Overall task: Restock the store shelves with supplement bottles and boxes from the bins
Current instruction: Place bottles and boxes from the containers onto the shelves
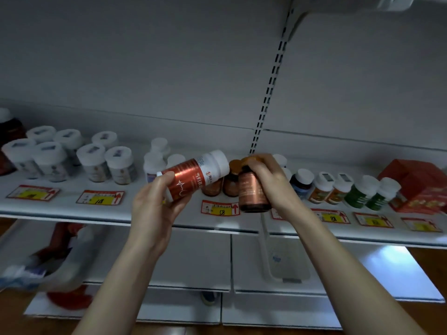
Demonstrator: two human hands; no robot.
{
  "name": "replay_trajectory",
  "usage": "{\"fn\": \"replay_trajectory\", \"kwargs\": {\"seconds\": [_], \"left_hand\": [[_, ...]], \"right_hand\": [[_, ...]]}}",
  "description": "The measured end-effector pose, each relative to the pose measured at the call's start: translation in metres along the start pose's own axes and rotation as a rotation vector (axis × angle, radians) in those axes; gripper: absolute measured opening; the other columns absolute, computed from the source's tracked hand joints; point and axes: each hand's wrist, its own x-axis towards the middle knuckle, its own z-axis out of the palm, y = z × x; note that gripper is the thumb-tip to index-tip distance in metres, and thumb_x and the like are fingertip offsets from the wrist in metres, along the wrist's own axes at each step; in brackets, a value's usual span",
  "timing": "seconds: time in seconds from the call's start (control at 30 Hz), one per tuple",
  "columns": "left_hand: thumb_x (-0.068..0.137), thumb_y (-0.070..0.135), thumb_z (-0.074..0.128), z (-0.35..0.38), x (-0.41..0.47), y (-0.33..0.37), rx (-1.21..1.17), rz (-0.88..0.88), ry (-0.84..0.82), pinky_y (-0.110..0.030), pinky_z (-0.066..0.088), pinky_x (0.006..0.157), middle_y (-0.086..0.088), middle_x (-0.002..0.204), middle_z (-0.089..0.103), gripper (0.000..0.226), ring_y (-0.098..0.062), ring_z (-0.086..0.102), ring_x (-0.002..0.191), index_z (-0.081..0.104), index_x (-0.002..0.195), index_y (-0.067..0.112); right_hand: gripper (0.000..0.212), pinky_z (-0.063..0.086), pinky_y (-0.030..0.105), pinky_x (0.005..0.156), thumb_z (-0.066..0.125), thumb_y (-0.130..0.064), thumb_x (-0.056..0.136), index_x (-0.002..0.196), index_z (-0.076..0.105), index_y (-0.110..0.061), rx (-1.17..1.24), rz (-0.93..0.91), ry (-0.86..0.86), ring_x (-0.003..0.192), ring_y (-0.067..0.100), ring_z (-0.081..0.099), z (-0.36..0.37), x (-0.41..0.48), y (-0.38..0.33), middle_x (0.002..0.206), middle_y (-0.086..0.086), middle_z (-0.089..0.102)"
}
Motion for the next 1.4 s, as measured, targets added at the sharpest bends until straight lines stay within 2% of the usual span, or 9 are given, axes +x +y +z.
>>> {"fn": "replay_trajectory", "kwargs": {"seconds": [0.13,0.2,0.33,0.53,0.7,0.87,1.0,1.13,1.4], "left_hand": [[0.089,0.014,0.053,-0.002,-0.011,-0.002,0.005,0.021,0.076,-0.032,0.055,0.083,-0.010,0.109,0.062,0.009,-0.022,0.062,0.101,0.058,0.096,0.010],[0.089,0.014,0.054,-0.005,-0.013,-0.001,0.004,0.020,0.096,-0.035,0.054,0.085,-0.011,0.110,0.061,0.011,-0.022,0.063,0.099,0.057,0.098,0.009],[0.088,0.014,0.054,-0.009,-0.014,0.004,-0.018,0.055,0.142,-0.032,0.056,0.080,-0.012,0.109,0.060,0.014,-0.021,0.064,0.096,0.055,0.100,0.007],[0.088,0.015,0.055,-0.014,-0.011,0.009,-0.048,0.045,0.148,-0.034,0.055,0.081,-0.014,0.113,0.060,0.018,-0.023,0.064,0.099,0.055,0.104,0.007],[0.088,0.014,0.055,-0.016,-0.006,0.016,-0.056,0.050,0.161,-0.032,0.056,0.079,-0.018,0.117,0.058,0.020,-0.024,0.063,0.099,0.054,0.105,0.004],[0.088,0.015,0.055,-0.023,0.001,0.022,-0.047,0.046,0.178,-0.030,0.056,0.079,-0.018,0.117,0.058,0.016,-0.022,0.064,0.095,0.054,0.101,0.006],[0.088,0.014,0.054,-0.031,0.005,0.026,-0.040,0.046,0.186,-0.031,0.055,0.080,-0.017,0.117,0.058,0.014,-0.024,0.063,0.100,0.055,0.101,0.008],[0.088,0.013,0.054,-0.038,0.009,0.028,-0.038,0.044,0.180,-0.030,0.056,0.078,-0.016,0.115,0.059,0.012,-0.023,0.063,0.100,0.056,0.099,0.008],[0.088,0.012,0.053,-0.047,0.017,0.029,-0.023,0.039,0.193,-0.030,0.056,0.077,-0.016,0.114,0.058,0.009,-0.024,0.062,0.100,0.056,0.095,0.007]], "right_hand": [[0.006,0.044,0.019,0.063,0.052,-0.021,0.089,0.085,0.053,-0.025,-0.006,0.014,-0.066,0.079,0.007,0.054,0.000,0.010,0.000,0.090,-0.006,0.054],[0.008,0.044,0.021,0.066,0.059,-0.020,0.086,0.093,0.056,-0.022,-0.034,0.026,-0.090,0.084,0.008,0.056,-0.002,0.016,0.000,0.092,-0.006,0.057],[0.030,0.045,0.006,0.069,0.067,-0.020,0.082,0.112,0.061,-0.019,-0.083,0.008,-0.139,0.092,0.001,0.058,-0.007,0.031,-0.010,0.106,-0.004,0.064],[0.036,0.049,0.015,0.078,0.072,-0.024,0.079,0.112,0.061,-0.016,-0.053,-0.029,-0.035,0.098,0.008,0.059,-0.005,0.050,-0.027,0.109,-0.002,0.062],[0.030,0.044,0.009,0.074,0.070,-0.021,0.080,0.107,0.056,-0.018,-0.113,-0.141,0.056,0.088,-0.002,0.055,0.007,0.067,-0.031,0.093,-0.014,0.056],[0.043,0.038,0.017,0.084,0.064,-0.018,0.084,0.124,0.051,-0.007,-0.314,-0.251,0.098,0.106,0.011,0.052,0.021,0.096,-0.026,0.116,0.003,0.056],[0.044,0.034,0.015,0.090,0.060,-0.013,0.087,0.129,0.049,-0.010,-0.490,-0.278,0.027,0.119,0.017,0.047,0.026,0.117,-0.023,0.129,0.006,0.052],[0.040,0.035,0.019,0.085,0.060,-0.009,0.085,0.124,0.054,-0.012,-0.617,-0.157,-0.144,0.119,0.020,0.047,0.031,0.134,-0.014,0.131,0.007,0.050],[0.043,0.038,0.027,0.093,0.067,-0.008,0.081,0.122,0.056,-0.010,-0.660,0.007,-0.297,0.123,0.023,0.045,0.039,0.144,0.011,0.134,0.009,0.048]]}}
